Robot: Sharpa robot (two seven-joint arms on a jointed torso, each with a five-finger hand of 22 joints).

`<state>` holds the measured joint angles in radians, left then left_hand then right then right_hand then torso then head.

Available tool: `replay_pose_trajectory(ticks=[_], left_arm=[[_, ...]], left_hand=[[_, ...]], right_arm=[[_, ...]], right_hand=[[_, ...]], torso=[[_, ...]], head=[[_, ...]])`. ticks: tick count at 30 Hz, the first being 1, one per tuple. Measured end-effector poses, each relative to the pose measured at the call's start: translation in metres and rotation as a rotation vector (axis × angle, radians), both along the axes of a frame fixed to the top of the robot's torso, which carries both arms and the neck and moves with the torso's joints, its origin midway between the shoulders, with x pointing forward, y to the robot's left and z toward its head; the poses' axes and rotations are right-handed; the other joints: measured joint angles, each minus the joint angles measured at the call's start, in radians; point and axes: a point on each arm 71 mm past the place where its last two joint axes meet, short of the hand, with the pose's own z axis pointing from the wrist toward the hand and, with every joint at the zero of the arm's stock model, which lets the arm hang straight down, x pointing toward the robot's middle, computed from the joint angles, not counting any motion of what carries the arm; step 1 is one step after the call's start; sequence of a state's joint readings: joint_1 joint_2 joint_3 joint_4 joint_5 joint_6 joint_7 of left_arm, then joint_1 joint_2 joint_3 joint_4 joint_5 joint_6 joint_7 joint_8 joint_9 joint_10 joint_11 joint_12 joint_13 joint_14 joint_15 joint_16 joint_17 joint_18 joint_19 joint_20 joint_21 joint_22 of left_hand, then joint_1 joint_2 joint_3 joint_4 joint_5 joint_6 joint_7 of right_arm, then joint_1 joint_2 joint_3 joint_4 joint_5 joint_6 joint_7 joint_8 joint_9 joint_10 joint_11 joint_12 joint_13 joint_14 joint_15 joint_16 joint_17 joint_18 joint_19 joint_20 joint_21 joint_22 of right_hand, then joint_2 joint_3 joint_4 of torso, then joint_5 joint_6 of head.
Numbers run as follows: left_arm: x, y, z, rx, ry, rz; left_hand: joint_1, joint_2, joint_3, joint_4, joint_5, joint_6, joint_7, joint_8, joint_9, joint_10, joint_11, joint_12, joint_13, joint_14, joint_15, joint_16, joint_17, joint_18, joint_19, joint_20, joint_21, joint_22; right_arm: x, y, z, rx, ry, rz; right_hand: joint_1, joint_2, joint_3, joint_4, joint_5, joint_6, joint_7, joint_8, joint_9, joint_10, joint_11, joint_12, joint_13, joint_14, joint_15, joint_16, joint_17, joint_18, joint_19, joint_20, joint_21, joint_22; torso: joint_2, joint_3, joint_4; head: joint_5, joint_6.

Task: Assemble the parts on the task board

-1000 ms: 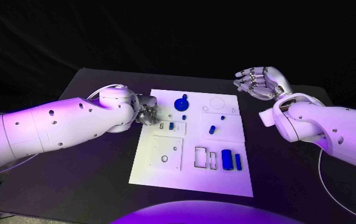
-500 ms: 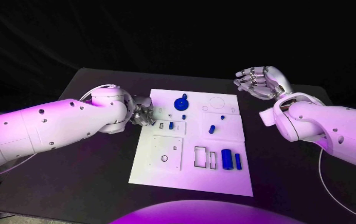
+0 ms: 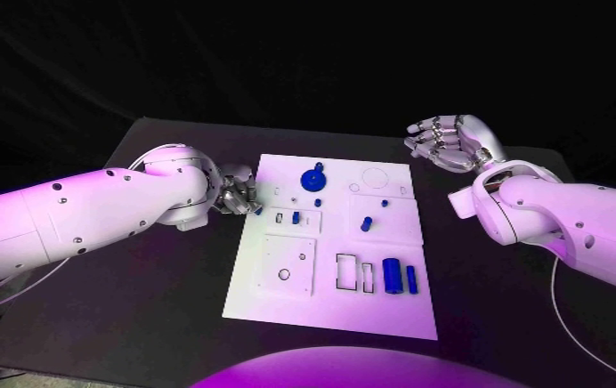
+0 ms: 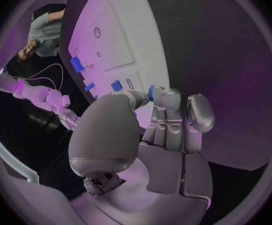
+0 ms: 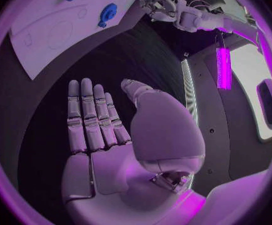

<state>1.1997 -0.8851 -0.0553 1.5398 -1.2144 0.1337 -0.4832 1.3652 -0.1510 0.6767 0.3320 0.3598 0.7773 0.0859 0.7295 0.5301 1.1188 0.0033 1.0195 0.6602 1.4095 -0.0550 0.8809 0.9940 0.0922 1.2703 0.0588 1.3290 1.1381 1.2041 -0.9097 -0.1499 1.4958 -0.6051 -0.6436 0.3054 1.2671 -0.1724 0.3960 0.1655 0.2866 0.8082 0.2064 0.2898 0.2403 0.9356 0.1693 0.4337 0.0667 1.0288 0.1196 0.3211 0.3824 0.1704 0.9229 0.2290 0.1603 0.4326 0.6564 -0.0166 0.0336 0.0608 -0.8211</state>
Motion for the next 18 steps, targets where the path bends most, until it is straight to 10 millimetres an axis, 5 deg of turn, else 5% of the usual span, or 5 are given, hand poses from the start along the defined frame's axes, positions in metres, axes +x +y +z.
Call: replay_pose_trajectory(ticks=[18], left_arm=[[-0.005, 0.011, 0.009, -0.215, 0.008, 0.116]], left_hand=[[-0.032, -0.035, 0.011, -0.005, 0.0, 0.033, 0.003, 0.0, 0.0, 0.087, -0.006, 0.131, 0.155, 0.008, -0.007, 0.024, 0.021, 0.0, 0.029, -0.01, 0.031, 0.056]], right_arm=[[0.0, 0.0, 0.0, 0.0, 0.003, 0.001]], right_hand=[[0.0, 0.0, -0.003, 0.003, 0.0, 0.0, 0.0, 0.0, -0.001, 0.0, 0.0, 0.0, 0.0, 0.0, 0.0, -0.004, 0.0, 0.0, 0.0, 0.0, 0.0, -0.002]], torso=[[-0.001, 0.0011, 0.0016]], head=[[0.002, -0.003]])
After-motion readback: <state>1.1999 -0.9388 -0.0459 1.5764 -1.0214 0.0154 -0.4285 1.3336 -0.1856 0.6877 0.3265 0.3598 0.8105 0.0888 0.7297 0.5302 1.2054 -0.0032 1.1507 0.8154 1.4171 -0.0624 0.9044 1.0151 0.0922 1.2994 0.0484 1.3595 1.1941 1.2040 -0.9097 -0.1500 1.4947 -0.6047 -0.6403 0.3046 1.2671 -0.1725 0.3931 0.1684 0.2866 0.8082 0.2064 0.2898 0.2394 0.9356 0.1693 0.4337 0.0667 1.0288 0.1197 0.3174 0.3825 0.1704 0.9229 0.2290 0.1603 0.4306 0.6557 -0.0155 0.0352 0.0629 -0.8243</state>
